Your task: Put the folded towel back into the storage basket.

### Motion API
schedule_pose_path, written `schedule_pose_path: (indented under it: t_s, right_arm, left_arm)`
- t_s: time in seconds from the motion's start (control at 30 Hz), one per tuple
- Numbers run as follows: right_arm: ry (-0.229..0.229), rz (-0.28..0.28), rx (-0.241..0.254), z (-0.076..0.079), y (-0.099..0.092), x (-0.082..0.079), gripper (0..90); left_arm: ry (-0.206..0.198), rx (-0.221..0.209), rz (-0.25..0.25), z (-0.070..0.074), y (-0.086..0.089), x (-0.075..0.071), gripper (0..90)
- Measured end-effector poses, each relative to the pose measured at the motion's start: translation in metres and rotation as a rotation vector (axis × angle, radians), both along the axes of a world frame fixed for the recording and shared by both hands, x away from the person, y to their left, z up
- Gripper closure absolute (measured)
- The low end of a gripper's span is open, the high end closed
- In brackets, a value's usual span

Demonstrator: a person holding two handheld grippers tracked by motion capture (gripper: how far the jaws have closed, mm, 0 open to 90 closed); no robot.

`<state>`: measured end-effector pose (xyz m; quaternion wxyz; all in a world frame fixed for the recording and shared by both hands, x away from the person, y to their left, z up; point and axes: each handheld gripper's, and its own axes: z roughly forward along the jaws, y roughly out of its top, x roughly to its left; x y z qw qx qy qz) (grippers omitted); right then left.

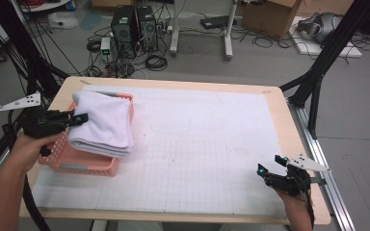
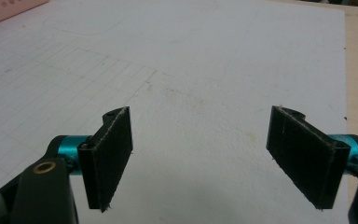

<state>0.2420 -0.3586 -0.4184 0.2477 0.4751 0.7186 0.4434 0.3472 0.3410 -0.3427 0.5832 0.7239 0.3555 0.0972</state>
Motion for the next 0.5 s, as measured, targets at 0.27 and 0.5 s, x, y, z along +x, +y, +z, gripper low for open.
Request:
schedule_pose_path:
  t_s: [0.27,0.5]
  right_arm:
    - [0.002,0.008,-0.007,-0.001,0.003,0.001,21.3]
    - [0.008,0.005,-0.008,-0.001,0.002,0.0,21.3]
  left_arm:
    - [0.141,0.136,0.097,-0.019,0.007,0.009,67.6]
    - [0.144,0.318,0.165,-0.025,0.006,0.013,68.6]
